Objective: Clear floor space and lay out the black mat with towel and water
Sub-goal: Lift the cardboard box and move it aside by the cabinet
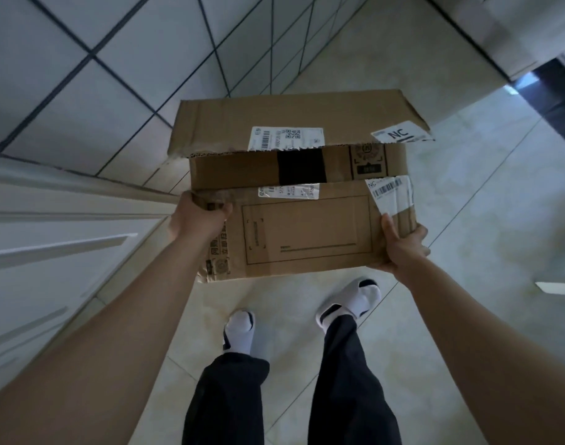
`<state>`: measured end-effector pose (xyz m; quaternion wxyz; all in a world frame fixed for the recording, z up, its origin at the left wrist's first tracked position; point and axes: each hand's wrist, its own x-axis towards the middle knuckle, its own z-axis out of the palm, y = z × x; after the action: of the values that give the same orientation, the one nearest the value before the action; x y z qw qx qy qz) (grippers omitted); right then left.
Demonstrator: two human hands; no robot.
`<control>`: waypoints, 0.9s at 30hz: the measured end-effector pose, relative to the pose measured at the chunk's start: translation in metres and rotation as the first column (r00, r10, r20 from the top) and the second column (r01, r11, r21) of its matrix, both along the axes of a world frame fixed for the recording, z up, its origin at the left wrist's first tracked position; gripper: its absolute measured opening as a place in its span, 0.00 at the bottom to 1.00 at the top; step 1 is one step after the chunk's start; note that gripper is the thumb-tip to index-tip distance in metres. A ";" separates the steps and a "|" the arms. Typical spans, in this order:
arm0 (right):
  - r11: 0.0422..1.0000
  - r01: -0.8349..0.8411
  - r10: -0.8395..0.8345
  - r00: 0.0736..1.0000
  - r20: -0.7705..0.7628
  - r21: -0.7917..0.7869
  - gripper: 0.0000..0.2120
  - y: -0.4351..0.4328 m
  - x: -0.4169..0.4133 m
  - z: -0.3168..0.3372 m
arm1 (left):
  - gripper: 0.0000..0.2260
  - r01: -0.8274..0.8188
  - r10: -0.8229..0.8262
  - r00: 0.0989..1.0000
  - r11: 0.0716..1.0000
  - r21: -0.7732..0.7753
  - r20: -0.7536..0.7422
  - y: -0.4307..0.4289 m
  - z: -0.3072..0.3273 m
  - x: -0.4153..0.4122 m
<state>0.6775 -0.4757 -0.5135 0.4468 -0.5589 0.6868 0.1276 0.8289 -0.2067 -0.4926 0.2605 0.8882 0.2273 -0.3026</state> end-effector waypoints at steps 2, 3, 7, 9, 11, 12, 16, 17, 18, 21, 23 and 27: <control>1.000 -0.023 0.023 0.999 0.034 0.019 0.33 -0.026 0.014 0.004 | 0.27 -0.031 0.031 1.000 1.000 0.000 -0.001 -0.020 -0.002 0.002; 0.999 -0.039 0.038 0.998 0.046 0.028 0.33 -0.044 0.022 0.006 | 0.28 -0.051 0.051 0.999 0.999 -0.002 0.004 -0.035 -0.005 0.003; 0.995 -0.089 0.087 0.994 0.058 0.037 0.32 -0.115 0.051 0.011 | 0.26 -0.131 0.131 0.991 0.991 -0.004 0.024 -0.106 -0.007 0.011; 0.993 -0.111 0.109 0.992 0.058 0.037 0.32 -0.139 0.063 0.010 | 0.26 -0.158 0.158 0.987 0.987 -0.009 0.036 -0.130 -0.008 0.021; 0.991 -0.125 0.123 0.991 0.052 0.041 0.33 -0.167 0.077 0.009 | 0.26 -0.155 0.155 0.987 0.988 0.013 0.038 -0.158 -0.011 0.034; 0.991 -0.128 0.126 0.991 0.049 0.043 0.33 -0.180 0.083 0.008 | 0.26 -0.156 0.155 0.987 0.987 0.027 0.039 -0.171 -0.011 0.041; 0.988 -0.155 0.154 0.986 0.069 0.016 0.33 -0.223 0.112 0.004 | 0.26 -0.165 0.161 0.985 0.984 0.064 0.067 -0.211 -0.014 0.064; 0.986 -0.166 0.166 0.984 0.071 0.007 0.33 -0.234 0.119 0.003 | 0.26 -0.162 0.157 0.985 0.985 0.063 0.075 -0.220 -0.015 0.068; 0.984 -0.178 0.177 0.981 0.075 0.001 0.33 -0.246 0.127 0.003 | 0.26 -0.168 0.163 0.984 0.984 0.062 0.078 -0.231 -0.016 0.072; 0.977 -0.213 0.212 0.976 0.050 0.012 0.34 -0.276 0.148 0.005 | 0.26 -0.192 0.186 0.980 0.979 0.070 0.077 -0.256 -0.016 0.086; 0.973 -0.231 0.231 0.972 0.035 0.011 0.33 -0.296 0.162 0.006 | 0.25 -0.197 0.193 0.979 0.978 0.070 0.069 -0.274 -0.016 0.094; 0.968 -0.249 0.249 0.967 0.049 -0.013 0.33 -0.336 0.190 0.003 | 0.25 -0.237 0.232 0.969 0.970 0.059 0.080 -0.312 -0.015 0.111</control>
<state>0.8679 -0.8117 -0.5101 0.4424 -0.6452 0.6002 0.1665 0.9404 -0.5184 -0.5075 0.2721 0.8739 0.3312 -0.2295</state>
